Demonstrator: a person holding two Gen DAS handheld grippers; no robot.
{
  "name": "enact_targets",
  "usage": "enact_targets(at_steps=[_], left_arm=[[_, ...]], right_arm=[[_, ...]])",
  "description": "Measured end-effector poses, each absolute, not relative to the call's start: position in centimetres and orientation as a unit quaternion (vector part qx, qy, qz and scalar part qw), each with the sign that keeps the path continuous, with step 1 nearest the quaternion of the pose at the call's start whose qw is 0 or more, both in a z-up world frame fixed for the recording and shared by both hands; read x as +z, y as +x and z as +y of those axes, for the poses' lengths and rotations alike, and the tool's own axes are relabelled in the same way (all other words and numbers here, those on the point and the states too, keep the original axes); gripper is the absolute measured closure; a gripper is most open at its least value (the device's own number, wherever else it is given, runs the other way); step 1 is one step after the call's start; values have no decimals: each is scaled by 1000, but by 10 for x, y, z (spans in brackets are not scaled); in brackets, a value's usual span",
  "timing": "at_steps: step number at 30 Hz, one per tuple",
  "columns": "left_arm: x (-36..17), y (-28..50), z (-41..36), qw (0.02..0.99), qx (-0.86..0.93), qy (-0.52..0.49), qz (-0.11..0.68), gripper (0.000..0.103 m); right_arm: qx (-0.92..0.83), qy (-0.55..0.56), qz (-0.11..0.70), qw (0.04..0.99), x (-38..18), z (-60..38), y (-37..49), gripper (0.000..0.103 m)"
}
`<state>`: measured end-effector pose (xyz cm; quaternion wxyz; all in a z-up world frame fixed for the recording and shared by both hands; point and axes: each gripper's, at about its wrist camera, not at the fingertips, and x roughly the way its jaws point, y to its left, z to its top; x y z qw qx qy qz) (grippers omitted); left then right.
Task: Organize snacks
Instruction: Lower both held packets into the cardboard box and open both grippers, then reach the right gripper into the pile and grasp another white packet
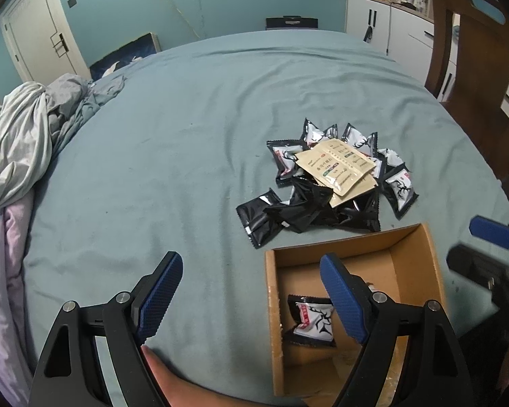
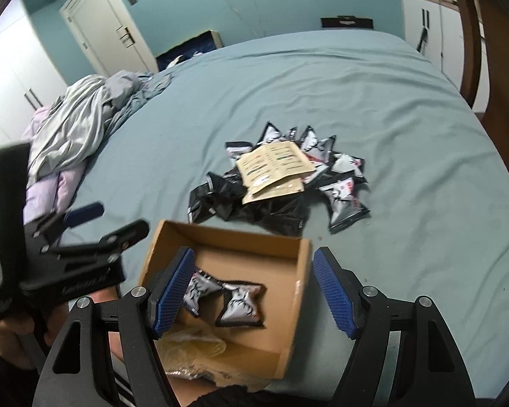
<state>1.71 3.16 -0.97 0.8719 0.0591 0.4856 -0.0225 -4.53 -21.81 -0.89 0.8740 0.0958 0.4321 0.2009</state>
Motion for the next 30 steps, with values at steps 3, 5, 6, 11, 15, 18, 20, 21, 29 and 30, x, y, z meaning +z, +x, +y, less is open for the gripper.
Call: enact_targets(at_steps=[3, 5, 6, 11, 15, 18, 20, 21, 29, 30], left_arm=[[-10, 19, 30, 871, -28, 59, 487, 19], [-9, 20, 28, 871, -30, 61, 487, 19], [-10, 21, 27, 870, -33, 62, 487, 19], [-11, 27, 25, 867, -41, 57, 493, 19], [-15, 35, 28, 862, -42, 37, 504, 18], [-17, 39, 30, 861, -42, 22, 506, 18], [-18, 40, 29, 860, -43, 22, 508, 18], [-19, 41, 29, 859, -45, 20, 509, 18], [-24, 47, 29, 855, -53, 17, 515, 18], [-24, 48, 29, 855, -53, 17, 515, 18]], right_arm=[[189, 93, 435, 875, -8, -223, -31, 31], [185, 94, 436, 876, -5, -226, -23, 31], [182, 97, 439, 875, -5, -228, -19, 31], [164, 104, 463, 865, -12, -239, 13, 31], [143, 128, 492, 849, -25, -257, 44, 31], [125, 152, 528, 826, -40, -266, 66, 31], [119, 158, 560, 804, -55, -265, 83, 31], [118, 157, 569, 799, -58, -262, 91, 31], [95, 80, 607, 785, -88, -231, 134, 31], [94, 70, 607, 786, -92, -228, 137, 31]])
